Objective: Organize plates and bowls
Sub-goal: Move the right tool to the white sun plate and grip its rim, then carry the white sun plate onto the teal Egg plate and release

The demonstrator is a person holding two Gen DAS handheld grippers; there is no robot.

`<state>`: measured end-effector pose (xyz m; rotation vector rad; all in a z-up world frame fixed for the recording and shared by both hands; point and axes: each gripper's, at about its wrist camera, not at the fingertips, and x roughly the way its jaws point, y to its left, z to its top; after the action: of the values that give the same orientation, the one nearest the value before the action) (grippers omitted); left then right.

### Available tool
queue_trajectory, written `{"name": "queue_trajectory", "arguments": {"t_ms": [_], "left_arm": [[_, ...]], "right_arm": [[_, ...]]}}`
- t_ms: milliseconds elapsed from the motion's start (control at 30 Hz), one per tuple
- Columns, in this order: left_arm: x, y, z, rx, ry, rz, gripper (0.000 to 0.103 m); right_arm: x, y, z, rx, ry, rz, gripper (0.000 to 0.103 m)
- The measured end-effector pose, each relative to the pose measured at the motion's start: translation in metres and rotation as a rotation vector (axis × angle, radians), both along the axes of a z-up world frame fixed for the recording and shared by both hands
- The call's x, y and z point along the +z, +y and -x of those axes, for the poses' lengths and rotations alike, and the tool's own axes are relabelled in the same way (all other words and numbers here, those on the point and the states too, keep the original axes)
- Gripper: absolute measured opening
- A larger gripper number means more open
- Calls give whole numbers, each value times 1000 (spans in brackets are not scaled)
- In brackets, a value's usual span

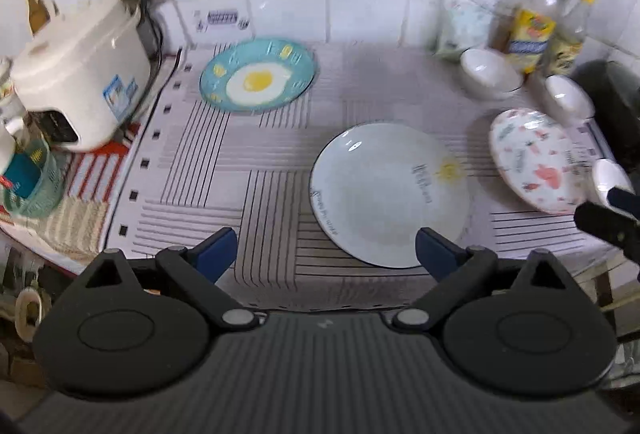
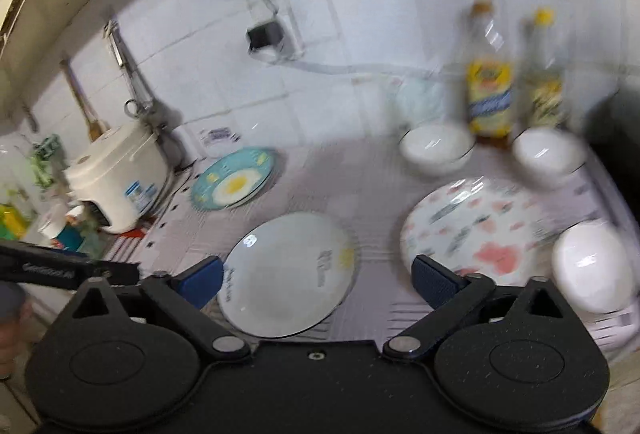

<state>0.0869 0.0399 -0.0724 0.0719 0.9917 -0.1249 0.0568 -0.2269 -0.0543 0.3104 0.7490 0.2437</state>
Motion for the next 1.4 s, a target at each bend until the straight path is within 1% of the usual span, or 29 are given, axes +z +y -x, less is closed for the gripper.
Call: {"name": "queue_trajectory", "arguments": {"t_ms": [33, 67, 100, 167, 200, 233, 267, 300, 333, 400, 467, 500, 533, 567, 600, 633, 667, 700, 767, 833, 867, 900, 933, 1000, 1067, 1100, 1233, 1333, 1400], "left_arm": [[-15, 1, -11, 6, 23, 5, 92], [-29, 2, -20, 24, 42, 5, 90], [-41, 3, -28, 45, 60, 0, 86], [-68, 6, -45, 64, 91, 19, 84], [-78, 6, -50, 73, 100, 19, 83], [-88, 7, -55, 78, 104, 24, 80], [-96, 8, -59, 70, 92, 32, 77], [-101, 6, -61, 52, 80, 41, 77], [-106, 4, -64, 35, 78, 37, 78], [-116, 3, -73, 33, 77, 5, 77], [-127, 5, -82, 27, 93, 10, 77], [-130, 6, -87, 24, 108, 18, 72], [-136, 8, -92, 20, 127, 25, 64], [-140, 10, -97, 21, 149, 29, 59], [-144, 12, -102, 19, 176, 49, 55], [-146, 15, -105, 14, 191, 84, 47], [-147, 16, -109, 7, 204, 111, 43], [-147, 15, -112, 1, 214, 117, 40], [-149, 12, -115, -21, 226, 128, 39], [-154, 14, -116, -31, 233, 168, 38], [-154, 14, -118, -33, 238, 179, 35], [-154, 13, -119, -51, 243, 185, 25], [-153, 11, -121, -75, 248, 178, 26], [-152, 5, -122, -119, 242, 135, 27], [-150, 3, -124, -140, 247, 114, 27], [-149, 3, -123, -153, 246, 106, 27], [-135, 2, -125, -225, 232, 64, 27], [-120, 5, -134, -256, 219, 69, 27], [-112, 7, -144, -255, 213, 86, 27]], "right_arm": [[-15, 1, -10, 15, 33, -21, 93], [-25, 3, -16, 21, 63, -33, 92], [-40, 4, -26, 23, 90, -59, 91], [-67, 7, -39, 27, 128, -97, 84], [-81, 9, -46, 26, 146, -107, 79], [-95, 11, -53, 24, 165, -107, 75], [-104, 14, -53, 24, 179, -112, 72], [-114, 16, -57, 22, 197, -114, 68], [-124, 18, -61, 13, 219, -121, 66], [-134, 16, -64, 2, 238, -154, 63], [-141, 18, -67, 3, 237, -163, 57], [-144, 19, -69, 1, 239, -167, 51], [-147, 20, -72, -7, 247, -175, 41], [-151, 20, -75, -16, 260, -192, 34], [-154, 20, -77, -24, 274, -200, 21], [-156, 21, -79, -34, 283, -196, 18], [-157, 21, -80, -35, 279, -183, 18], [-157, 21, -80, -35, 276, -180, 18], [-160, 19, -78, -60, 275, -204, 17], [-164, 19, -78, -90, 282, -240, 16], [-167, 19, -78, -100, 290, -257, 16], [-170, 19, -79, -106, 296, -267, 16], [-171, 21, -81, -109, 287, -264, 16], [-169, 23, -84, -98, 284, -250, 16], [-163, 27, -86, -48, 271, -197, 17], [-162, 27, -84, -42, 269, -186, 18], [-154, 29, -82, -56, 264, -190, 19], [-143, 29, -83, -65, 237, -191, 19], [-135, 29, -88, -64, 207, -193, 19]]}}
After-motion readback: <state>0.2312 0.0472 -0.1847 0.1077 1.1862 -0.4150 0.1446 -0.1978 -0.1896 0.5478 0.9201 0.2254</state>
